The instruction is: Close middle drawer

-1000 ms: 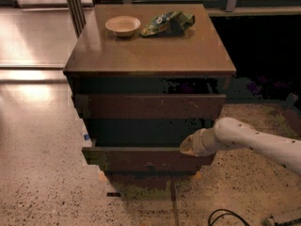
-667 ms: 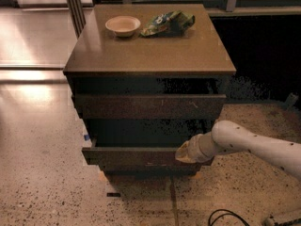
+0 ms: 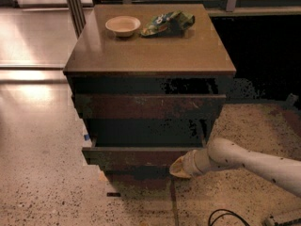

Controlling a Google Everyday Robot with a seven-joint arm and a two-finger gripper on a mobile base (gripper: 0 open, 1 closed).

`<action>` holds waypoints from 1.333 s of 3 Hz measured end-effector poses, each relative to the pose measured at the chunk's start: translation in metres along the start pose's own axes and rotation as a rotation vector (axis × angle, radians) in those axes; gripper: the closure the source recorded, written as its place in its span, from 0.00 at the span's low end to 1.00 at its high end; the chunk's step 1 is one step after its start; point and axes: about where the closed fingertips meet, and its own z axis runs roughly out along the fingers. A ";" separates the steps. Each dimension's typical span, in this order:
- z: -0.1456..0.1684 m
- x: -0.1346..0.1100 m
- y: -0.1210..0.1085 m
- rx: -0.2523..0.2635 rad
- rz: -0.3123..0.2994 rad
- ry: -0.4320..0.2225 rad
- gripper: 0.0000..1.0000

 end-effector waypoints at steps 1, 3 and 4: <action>0.009 0.003 -0.013 0.025 -0.022 0.005 1.00; 0.010 0.009 -0.057 0.111 -0.109 0.012 1.00; 0.003 0.013 -0.077 0.139 -0.144 0.010 1.00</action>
Offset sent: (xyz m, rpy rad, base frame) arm 0.0726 -0.0116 -0.0063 -0.0403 -0.1736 0.0069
